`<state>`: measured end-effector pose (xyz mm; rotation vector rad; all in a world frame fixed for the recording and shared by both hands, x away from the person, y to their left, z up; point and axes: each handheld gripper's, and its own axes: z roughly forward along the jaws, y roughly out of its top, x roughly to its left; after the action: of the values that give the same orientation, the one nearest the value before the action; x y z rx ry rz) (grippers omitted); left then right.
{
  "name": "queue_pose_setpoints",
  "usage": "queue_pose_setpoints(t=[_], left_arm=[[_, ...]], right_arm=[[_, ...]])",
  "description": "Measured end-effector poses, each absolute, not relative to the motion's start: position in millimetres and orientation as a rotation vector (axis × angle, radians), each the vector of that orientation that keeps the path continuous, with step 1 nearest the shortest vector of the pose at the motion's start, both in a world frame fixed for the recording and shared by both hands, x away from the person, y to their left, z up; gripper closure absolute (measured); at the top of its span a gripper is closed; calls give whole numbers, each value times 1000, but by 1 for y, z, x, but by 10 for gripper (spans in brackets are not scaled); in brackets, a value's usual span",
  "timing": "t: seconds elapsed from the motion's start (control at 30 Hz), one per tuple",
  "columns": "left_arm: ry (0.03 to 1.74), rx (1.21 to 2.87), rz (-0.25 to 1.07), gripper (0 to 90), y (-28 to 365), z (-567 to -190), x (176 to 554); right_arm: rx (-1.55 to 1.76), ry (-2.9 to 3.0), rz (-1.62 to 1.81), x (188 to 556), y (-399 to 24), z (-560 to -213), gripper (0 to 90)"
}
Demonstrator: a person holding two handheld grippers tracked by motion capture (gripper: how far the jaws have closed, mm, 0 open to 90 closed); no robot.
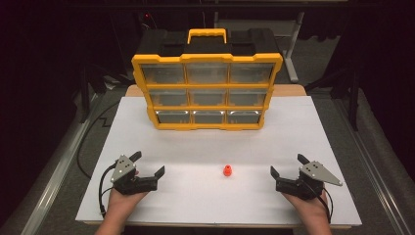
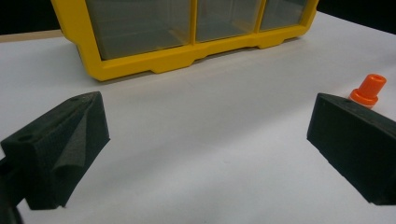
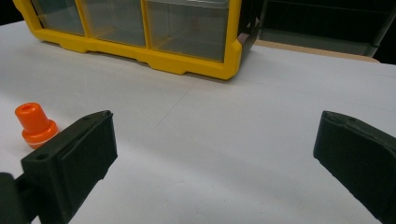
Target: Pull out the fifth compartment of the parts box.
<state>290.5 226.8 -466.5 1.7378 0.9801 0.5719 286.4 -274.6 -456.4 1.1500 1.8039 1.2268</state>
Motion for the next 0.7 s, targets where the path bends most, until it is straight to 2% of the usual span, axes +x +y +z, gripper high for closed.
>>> queue_pose_setpoints(t=[0.7], left_arm=[[963, 1726, 565, 1, 226, -466, 291]], right_arm=[[1136, 1832, 1214, 292, -264, -457, 0]])
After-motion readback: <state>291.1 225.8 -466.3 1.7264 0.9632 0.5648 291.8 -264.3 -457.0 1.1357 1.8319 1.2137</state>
